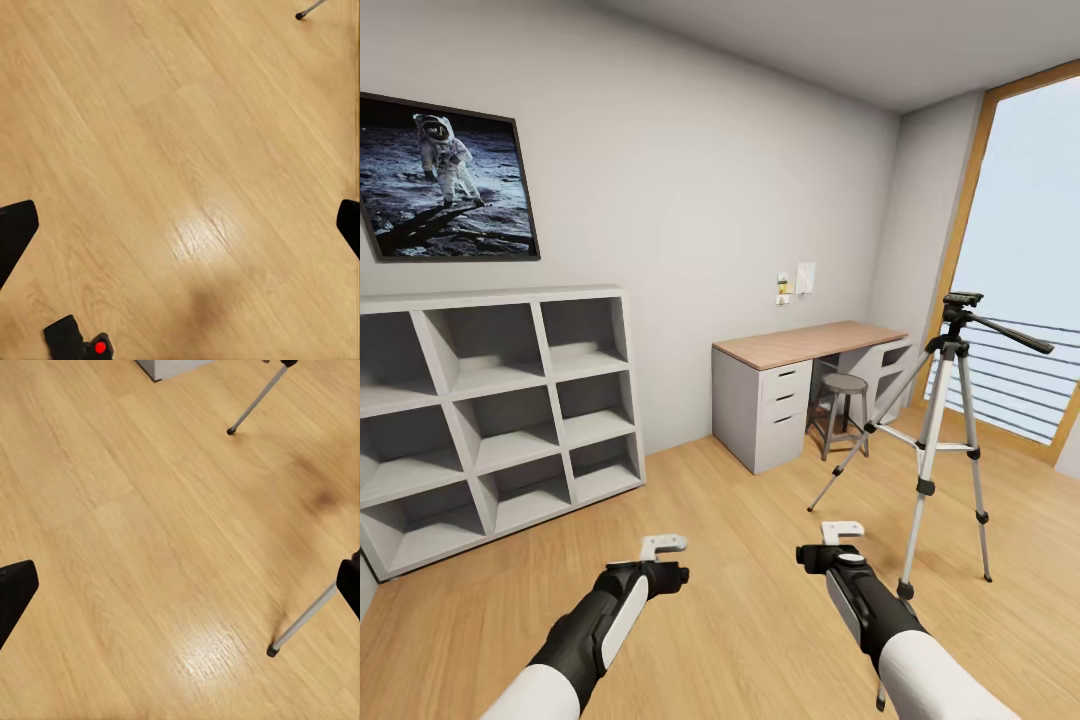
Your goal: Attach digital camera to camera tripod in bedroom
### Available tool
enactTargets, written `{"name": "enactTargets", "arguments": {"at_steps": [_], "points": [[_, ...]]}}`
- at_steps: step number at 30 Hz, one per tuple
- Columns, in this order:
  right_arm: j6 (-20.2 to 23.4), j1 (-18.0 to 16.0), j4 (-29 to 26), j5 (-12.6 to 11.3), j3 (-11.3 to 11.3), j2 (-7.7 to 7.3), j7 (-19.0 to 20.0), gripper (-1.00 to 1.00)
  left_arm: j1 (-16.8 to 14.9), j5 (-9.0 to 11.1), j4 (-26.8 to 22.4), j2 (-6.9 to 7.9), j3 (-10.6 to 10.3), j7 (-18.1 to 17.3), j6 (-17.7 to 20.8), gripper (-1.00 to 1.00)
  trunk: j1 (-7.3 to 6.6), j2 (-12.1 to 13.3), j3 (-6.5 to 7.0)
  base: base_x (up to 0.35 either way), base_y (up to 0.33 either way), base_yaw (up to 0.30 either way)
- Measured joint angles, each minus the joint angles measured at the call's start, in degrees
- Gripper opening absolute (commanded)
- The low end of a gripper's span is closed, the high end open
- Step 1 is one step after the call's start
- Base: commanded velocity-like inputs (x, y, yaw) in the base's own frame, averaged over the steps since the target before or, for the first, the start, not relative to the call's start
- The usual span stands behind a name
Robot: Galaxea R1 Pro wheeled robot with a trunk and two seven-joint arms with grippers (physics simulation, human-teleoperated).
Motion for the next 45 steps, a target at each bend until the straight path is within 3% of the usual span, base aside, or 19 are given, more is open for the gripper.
{"name": "enactTargets", "arguments": {"at_steps": [12, 21, 45], "points": [[0.05, 0.0, -0.03, 0.01, -0.01, 0.02, -0.03, 1.0, 0.0, 2.5, -1.97, -0.95, -0.91, 2.92, -0.49, 1.0, 0.0, 0.0, 0.0, 0.0, 0.0, 0.0], [0.02, 0.0, -0.03, -0.05, -0.02, -0.01, 0.02, 1.0, 0.0, 7.57, -3.37, -0.63, -1.05, 6.88, 0.02, 1.0, 1.75, -3.2, -1.43, 0.0, 0.0, 0.0], [0.14, 0.0, 0.05, -0.03, 0.07, -0.03, 1.12, 1.0, 0.0, 8.44, -3.41, -0.54, -1.02, 6.63, 0.28, 1.0, 7.02, -12.82, -5.74, 0.0, 0.0, 0.0]]}}
